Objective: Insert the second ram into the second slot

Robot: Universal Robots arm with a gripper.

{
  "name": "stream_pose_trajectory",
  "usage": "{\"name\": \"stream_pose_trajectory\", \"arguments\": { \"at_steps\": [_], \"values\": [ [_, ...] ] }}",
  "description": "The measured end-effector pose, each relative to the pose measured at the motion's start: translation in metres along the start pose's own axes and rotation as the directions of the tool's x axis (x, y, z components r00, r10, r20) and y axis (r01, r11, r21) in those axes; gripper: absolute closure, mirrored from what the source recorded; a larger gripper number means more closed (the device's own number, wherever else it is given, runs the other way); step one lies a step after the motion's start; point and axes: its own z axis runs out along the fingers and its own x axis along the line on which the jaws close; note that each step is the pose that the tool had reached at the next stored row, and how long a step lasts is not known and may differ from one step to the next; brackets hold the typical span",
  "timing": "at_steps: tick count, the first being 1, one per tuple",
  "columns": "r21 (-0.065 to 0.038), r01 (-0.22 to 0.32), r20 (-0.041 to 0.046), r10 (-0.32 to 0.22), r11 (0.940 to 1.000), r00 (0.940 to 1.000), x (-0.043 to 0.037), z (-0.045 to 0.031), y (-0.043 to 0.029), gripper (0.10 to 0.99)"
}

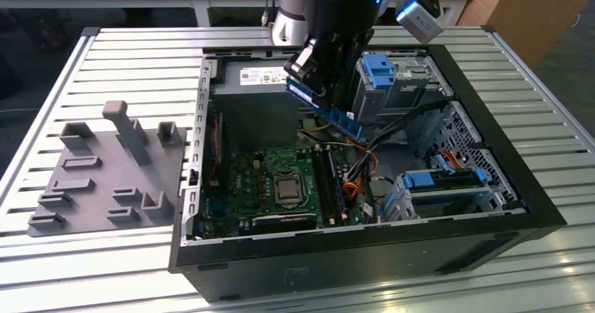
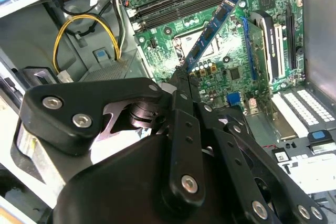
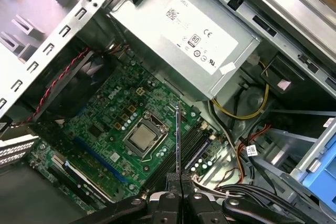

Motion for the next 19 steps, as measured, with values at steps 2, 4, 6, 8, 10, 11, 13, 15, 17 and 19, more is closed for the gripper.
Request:
{"name": "stream_pose_trajectory", "arguments": {
  "at_steps": [2, 4, 6, 8, 10, 11, 13, 15, 17, 19],
  "values": [
    [0.000, -0.019, 0.0007, 0.019, 0.9998, 0.9998, 0.0000, 0.0000, 0.0000, 0.965],
    [0.000, -0.029, 0.0010, 0.029, 0.9996, 0.9996, 0.0000, 0.0000, 0.0000, 0.965],
    [0.001, -0.039, 0.0015, 0.039, 0.9992, 0.9992, 0.0000, 0.0000, 0.0000, 0.965],
    [0.001, -0.050, 0.0019, 0.050, 0.9987, 0.9987, 0.0000, 0.0000, 0.0000, 0.965],
    [0.001, -0.062, 0.0023, 0.062, 0.9981, 0.9981, 0.0000, 0.0000, 0.0000, 0.965],
    [0.001, -0.067, 0.0025, 0.067, 0.9977, 0.9977, 0.0000, 0.0000, 0.0000, 0.965],
    [0.001, -0.079, 0.0029, 0.079, 0.9969, 0.9969, 0.0000, 0.0000, 0.0000, 0.965],
    [0.001, -0.091, 0.0034, 0.091, 0.9958, 0.9958, 0.0000, 0.0000, 0.0000, 0.965],
    [0.002, -0.103, 0.0039, 0.103, 0.9947, 0.9947, 0.0000, 0.0000, 0.0000, 0.965],
    [0.002, -0.115, 0.0044, 0.115, 0.9933, 0.9933, 0.0000, 0.0000, 0.0000, 0.965]
  ]
}}
